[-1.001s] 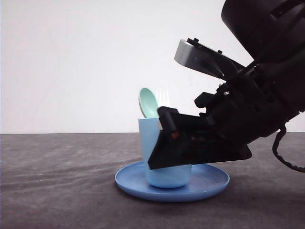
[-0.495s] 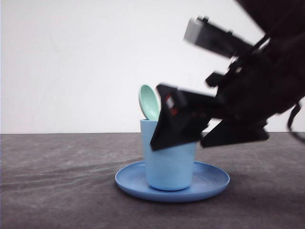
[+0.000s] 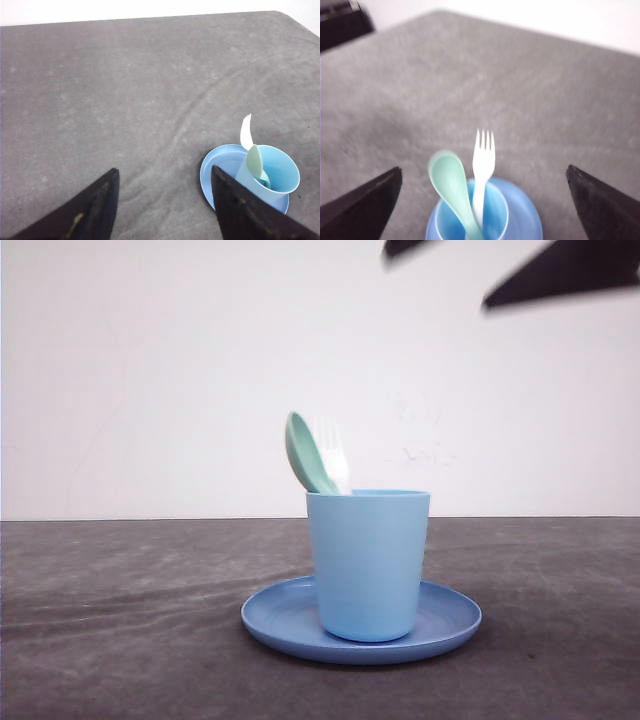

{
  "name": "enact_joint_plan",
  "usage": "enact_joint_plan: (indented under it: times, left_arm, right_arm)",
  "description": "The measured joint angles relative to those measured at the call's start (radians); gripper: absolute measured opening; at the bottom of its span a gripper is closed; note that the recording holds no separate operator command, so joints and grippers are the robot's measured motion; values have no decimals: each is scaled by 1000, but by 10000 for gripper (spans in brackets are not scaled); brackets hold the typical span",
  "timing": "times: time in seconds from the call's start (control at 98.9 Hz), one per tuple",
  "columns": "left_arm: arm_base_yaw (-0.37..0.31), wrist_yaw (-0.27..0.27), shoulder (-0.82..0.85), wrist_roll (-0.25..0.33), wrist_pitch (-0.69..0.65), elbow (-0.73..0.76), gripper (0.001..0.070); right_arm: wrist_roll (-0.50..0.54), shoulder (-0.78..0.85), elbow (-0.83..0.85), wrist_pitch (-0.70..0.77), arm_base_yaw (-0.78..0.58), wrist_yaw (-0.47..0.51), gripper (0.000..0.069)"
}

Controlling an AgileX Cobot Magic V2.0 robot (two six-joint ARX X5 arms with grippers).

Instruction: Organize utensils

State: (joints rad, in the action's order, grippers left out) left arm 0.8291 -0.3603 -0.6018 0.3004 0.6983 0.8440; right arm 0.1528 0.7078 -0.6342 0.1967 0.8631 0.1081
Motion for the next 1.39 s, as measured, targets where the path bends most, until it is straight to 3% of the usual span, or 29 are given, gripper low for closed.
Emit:
enact_joint_plan:
  times: [0.263, 0.617, 0.687, 0.758, 0.829, 0.89, 1.011, 1.395]
  left_arm:
    - [0, 24, 0, 2, -48, 0, 351]
    - [0, 27, 0, 2, -85, 0, 351]
    - [0, 27, 0, 2, -85, 0, 351]
    - [0, 27, 0, 2, -85, 0, 328]
    - [0, 27, 0, 2, -85, 0, 177]
    - [0, 27, 0, 3, -85, 0, 80]
    - [0, 27, 0, 3, -85, 0, 28]
    - [0, 27, 0, 4, -85, 0, 25]
  right_arm:
    - [-26, -105, -204, 174, 0, 95, 663]
    - [-27, -150, -214, 259, 0, 183, 655]
    - [-26, -151, -214, 259, 0, 184, 562]
    - [-26, -151, -214, 259, 0, 195, 343]
    - [-27, -151, -214, 259, 0, 213, 146]
    - [-29, -151, -214, 259, 0, 228, 62]
    - [-29, -151, -214, 259, 0, 230, 14]
    - [-29, -151, -214, 259, 0, 229, 7]
